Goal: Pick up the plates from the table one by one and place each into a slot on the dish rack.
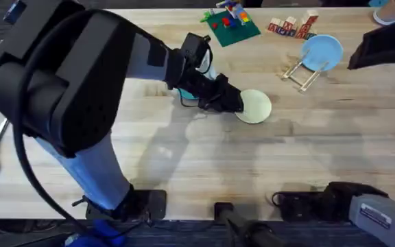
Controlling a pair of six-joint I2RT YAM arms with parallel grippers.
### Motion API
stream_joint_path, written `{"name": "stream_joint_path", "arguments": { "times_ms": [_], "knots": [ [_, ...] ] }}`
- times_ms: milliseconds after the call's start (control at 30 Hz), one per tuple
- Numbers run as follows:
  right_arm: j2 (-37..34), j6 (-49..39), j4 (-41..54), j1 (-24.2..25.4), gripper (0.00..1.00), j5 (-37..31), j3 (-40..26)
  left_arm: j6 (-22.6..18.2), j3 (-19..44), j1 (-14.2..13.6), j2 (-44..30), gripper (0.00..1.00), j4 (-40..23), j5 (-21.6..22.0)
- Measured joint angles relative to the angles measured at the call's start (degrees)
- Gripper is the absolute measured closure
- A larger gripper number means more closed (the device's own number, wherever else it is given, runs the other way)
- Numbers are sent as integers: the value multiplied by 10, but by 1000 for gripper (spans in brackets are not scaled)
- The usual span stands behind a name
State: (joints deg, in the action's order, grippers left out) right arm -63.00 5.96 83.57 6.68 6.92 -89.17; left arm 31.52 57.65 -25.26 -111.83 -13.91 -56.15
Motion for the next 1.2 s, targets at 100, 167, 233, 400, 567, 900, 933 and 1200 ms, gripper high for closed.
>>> {"name": "stream_joint_path", "arguments": {
  "times_ms": [100,167,233,400,567,900,933,1200],
  "knots": [
    [0,0,0,0,6,0,0,-5,1,0,-4,961,0,-1],
    [0,0,0,0,6,0,0,-10,1,-1,-8,961,1,1],
    [0,0,0,0,6,0,0,-11,2,-2,-9,961,1,2],
    [0,0,0,0,6,0,0,-11,2,-2,-11,961,2,2],
    [0,0,0,0,5,0,0,-11,3,-2,-11,961,2,2],
    [0,0,19,0,5,10,1,-11,3,-2,-11,961,2,2],
    [0,0,16,0,5,18,5,-11,3,-2,-11,961,2,2],
    [0,-13,-53,0,5,121,125,-12,3,-2,-11,960,2,2]
  ]
}}
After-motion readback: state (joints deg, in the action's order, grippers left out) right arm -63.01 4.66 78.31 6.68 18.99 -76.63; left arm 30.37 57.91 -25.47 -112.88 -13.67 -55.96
